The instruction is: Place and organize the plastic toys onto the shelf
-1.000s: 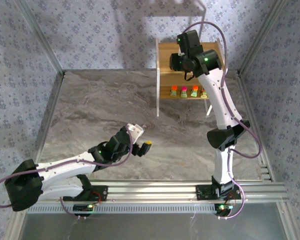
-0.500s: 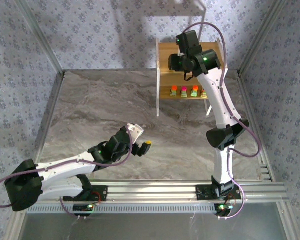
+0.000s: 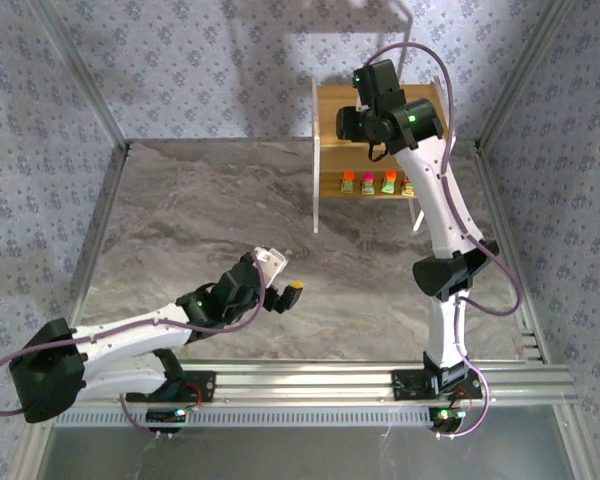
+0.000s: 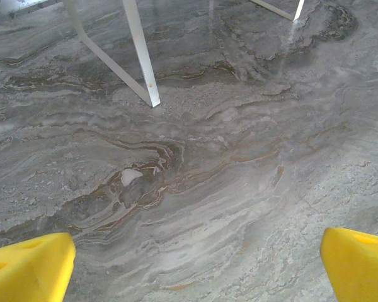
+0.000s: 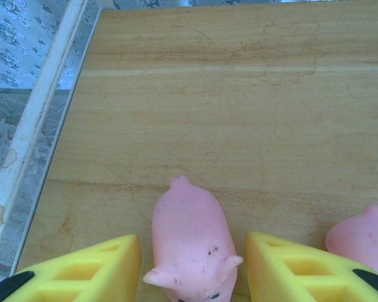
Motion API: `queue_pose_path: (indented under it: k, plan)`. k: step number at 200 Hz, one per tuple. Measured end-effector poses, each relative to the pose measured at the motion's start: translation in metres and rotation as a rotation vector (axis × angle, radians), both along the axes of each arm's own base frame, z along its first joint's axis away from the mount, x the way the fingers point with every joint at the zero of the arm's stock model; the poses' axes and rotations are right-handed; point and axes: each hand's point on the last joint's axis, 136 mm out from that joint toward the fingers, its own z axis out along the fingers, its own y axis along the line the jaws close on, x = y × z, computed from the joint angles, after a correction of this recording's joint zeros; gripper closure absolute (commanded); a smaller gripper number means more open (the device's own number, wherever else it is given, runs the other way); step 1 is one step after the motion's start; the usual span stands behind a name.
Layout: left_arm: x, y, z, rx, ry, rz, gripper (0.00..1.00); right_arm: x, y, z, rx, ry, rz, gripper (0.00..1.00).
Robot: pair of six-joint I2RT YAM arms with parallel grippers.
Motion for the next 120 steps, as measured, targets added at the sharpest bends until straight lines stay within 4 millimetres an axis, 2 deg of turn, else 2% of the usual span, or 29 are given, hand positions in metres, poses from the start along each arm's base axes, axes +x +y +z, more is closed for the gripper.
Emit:
queue_pose_path:
  k: [120]
  plan:
    - [-0.0008, 0.0024, -0.004, 0.017, 0.009, 0.003, 0.0, -0.0069, 0.0063, -0.0034, -0.03, 0.01, 0.007, 0.47]
